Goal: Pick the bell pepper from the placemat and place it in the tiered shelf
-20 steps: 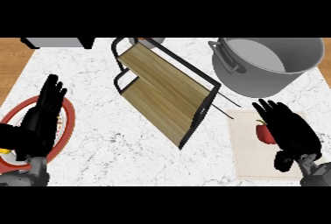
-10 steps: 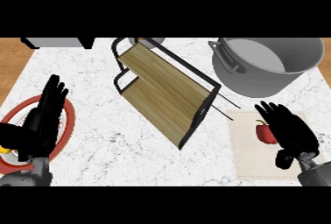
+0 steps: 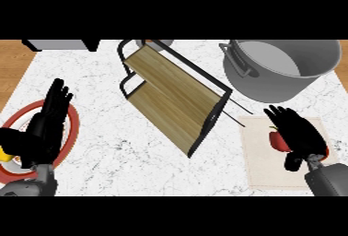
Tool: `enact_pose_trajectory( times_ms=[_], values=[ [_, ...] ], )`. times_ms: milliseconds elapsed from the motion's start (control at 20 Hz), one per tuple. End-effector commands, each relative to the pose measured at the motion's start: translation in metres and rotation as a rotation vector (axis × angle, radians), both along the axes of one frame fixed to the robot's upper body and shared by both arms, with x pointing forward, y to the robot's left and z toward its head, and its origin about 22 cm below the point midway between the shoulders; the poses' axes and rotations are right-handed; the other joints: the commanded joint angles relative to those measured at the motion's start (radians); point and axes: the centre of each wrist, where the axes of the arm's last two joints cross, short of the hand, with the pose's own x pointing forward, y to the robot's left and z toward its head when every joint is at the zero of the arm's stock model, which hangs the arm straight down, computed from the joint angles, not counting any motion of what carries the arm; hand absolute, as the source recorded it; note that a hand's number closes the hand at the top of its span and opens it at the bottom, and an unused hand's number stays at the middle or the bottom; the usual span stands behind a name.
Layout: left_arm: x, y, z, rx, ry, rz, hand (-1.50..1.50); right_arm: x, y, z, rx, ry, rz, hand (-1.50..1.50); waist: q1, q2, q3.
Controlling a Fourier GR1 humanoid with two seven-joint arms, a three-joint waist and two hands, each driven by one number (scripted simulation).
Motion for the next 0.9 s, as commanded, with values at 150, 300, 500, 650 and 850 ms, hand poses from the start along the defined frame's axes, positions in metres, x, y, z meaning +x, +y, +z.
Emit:
enact_pose_trajectory(
  times_ms=[150, 300, 500, 650, 850],
  values=[
    [-0.006, -0.004, 0.012, 0.004, -0.002, 0.011, 0.00, -0.020, -0.005, -0.022, -0.015, 0.073, -0.020, 1.50, -0.003, -0.001, 0.000],
    [0.001, -0.005, -0.004, -0.003, -0.007, 0.006, 0.00, 0.010, -0.006, -0.032, -0.077, 0.047, 0.060, 1.50, 0.003, 0.001, 0.000],
    [-0.005, 0.010, 0.003, 0.010, -0.016, 0.010, 0.00, 0.000, -0.006, -0.030, -0.109, -0.021, 0.125, 1.50, 0.001, 0.000, 0.000],
    [-0.014, -0.003, -0.007, -0.002, 0.012, 0.012, 0.00, -0.001, -0.018, -0.017, -0.113, -0.075, 0.158, 1.50, -0.001, -0.001, 0.000],
    [-0.003, 0.011, 0.003, 0.016, -0.015, 0.025, 0.00, -0.007, 0.114, -0.042, 0.105, -0.019, -0.211, 1.50, -0.007, -0.006, -0.002]
  ],
)
